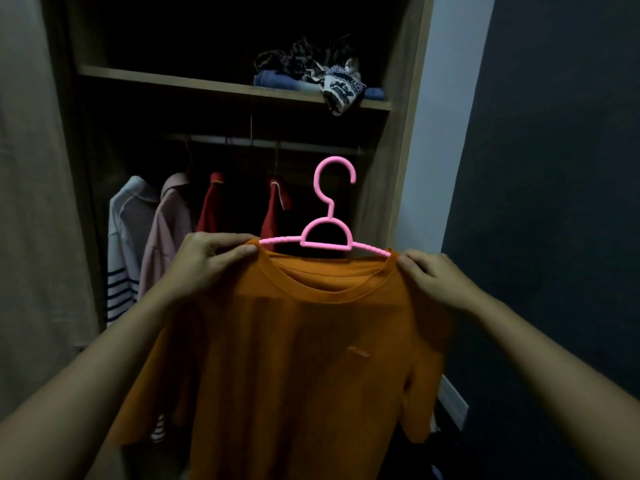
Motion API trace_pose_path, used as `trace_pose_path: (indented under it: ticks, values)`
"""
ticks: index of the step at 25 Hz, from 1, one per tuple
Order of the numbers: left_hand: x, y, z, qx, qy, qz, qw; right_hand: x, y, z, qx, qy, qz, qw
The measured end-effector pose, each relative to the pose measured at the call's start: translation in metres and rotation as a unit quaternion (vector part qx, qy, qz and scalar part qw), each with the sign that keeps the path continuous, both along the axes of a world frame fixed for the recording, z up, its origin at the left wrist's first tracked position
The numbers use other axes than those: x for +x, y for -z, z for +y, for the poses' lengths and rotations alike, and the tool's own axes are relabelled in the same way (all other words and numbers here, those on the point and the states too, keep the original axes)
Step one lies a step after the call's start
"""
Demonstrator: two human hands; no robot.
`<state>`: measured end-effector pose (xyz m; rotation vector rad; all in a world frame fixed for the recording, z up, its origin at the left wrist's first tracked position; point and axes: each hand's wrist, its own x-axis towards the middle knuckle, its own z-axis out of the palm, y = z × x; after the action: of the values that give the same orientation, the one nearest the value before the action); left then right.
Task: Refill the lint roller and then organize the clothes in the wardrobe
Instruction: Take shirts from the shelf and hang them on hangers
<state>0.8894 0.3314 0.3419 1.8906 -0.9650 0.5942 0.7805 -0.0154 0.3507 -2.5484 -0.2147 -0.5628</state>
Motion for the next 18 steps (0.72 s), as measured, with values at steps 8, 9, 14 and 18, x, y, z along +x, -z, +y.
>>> trace_pose_path:
  ticks: [8, 9, 14, 18]
  values:
    - [-0.007, -0.024, 0.030, 0.179, -0.003, 0.136, 0.974, 0.021, 0.002, 0.009, 0.092, 0.028, -0.040, 0.995]
    - [-0.012, -0.024, 0.032, 0.169, -0.004, 0.130, 0.977, 0.024, -0.001, 0.014, 0.082, 0.031, -0.034, 0.996]
    - [-0.037, -0.027, 0.029, 0.167, -0.187, 0.028, 0.968, 0.037, -0.010, 0.083, 0.069, -0.067, 0.035, 0.995]
    - [-0.044, -0.011, -0.032, 0.197, -0.339, -0.004, 0.920, 0.074, -0.014, 0.117, 0.353, -0.148, 0.152, 0.911]
